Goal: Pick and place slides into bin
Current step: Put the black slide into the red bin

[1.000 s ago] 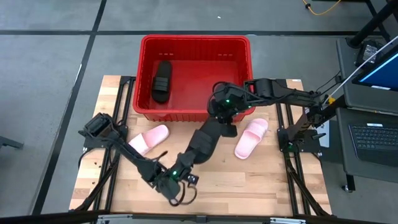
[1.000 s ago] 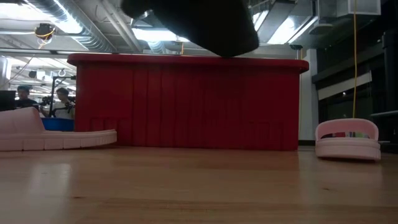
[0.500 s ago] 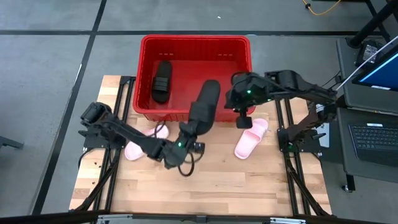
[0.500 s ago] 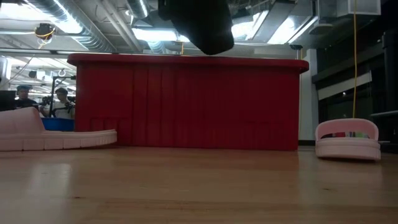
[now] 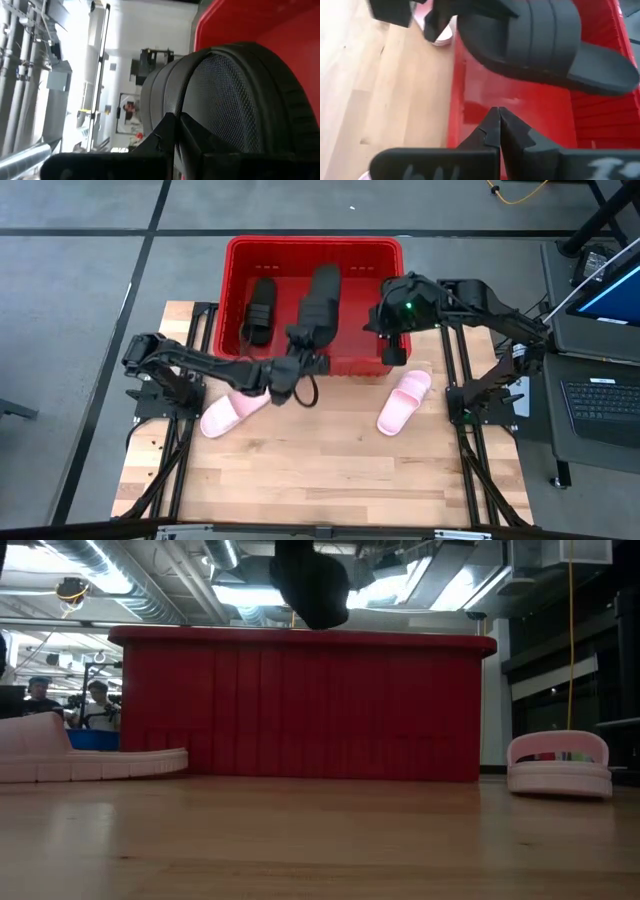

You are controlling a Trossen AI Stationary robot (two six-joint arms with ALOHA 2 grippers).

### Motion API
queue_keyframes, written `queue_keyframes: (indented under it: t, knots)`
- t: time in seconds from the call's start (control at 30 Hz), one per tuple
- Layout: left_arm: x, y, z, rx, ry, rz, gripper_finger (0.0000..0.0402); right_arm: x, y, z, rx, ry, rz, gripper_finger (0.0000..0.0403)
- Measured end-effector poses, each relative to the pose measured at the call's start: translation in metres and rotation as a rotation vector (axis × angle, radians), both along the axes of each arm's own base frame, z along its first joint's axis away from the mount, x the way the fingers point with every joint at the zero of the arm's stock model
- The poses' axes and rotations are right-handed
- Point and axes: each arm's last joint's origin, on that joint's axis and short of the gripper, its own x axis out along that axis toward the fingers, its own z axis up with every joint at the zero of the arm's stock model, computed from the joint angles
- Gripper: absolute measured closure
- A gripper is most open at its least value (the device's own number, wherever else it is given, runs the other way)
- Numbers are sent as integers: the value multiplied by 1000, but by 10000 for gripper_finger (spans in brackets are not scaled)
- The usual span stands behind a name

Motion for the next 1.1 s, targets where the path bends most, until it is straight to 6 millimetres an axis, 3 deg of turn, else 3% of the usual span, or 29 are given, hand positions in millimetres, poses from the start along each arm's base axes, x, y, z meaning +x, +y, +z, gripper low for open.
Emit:
queue_keyframes:
  t: [0.13, 0.3, 0.43, 0.57, 0.87, 1.1]
  knots:
    - [1, 22, 0, 8, 25, 45, 398, 4, -16, -4, 6, -26, 20, 399]
    - [0, 46, 0, 14, 45, 81, 398, 19, -47, -30, -10, -62, 67, 399]
    - [-1, 68, 3, 14, 35, 35, 398, 25, -78, -47, -73, -101, 34, 398]
    - [-6, 91, 6, 11, 22, 61, 398, 22, -99, -51, -80, -142, -42, 398]
    - [-27, 125, 23, -5, -125, 156, 398, 21, -99, -54, -11, -130, -119, 397]
    - [-29, 133, 20, -37, -153, 95, 398, 27, -87, -53, 32, -165, -123, 397]
